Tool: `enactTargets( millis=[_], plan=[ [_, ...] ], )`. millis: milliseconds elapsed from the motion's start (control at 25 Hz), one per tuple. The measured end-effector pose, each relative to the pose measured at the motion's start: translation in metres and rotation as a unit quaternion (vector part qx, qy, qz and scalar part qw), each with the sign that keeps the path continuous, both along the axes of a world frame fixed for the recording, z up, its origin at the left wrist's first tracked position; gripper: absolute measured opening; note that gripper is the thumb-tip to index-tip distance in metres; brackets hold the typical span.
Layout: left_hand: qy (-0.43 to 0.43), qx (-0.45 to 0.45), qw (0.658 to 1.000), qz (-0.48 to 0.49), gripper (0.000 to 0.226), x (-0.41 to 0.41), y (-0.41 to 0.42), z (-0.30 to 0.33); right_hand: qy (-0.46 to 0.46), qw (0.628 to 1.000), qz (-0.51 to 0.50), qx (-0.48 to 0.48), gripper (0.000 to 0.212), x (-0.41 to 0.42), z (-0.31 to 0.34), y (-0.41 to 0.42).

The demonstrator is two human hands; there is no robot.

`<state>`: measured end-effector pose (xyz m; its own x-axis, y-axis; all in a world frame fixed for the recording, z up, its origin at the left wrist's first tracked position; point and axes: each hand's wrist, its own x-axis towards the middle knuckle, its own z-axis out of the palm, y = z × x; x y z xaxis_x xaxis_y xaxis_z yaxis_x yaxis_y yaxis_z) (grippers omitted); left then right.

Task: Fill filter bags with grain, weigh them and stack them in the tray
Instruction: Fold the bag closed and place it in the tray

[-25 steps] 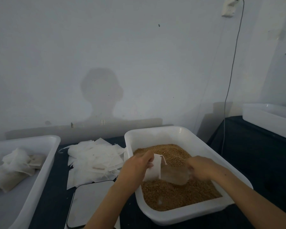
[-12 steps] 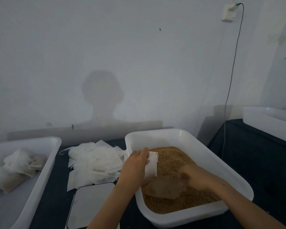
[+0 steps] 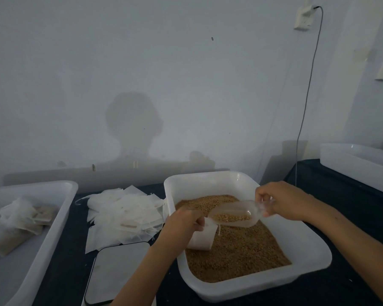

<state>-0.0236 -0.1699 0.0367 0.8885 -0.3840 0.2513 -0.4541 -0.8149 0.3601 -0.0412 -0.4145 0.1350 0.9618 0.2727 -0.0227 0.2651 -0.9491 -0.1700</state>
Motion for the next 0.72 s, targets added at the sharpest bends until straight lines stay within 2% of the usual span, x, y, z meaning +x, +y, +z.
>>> enactTargets(
  millis=[320,720],
  plan=[
    [-0.005,0.015,0.999,-0.031,0.024,-0.008,0.0,0.007,-0.061,0.993,-0.001,-0.098,0.016,0.006,-0.001,0.027],
    [-0.033,0.01,0.999,-0.042,0.022,-0.01,-0.001,0.005,-0.101,0.983,0.013,-0.152,0.023,0.009,0.003,0.032]
  ],
)
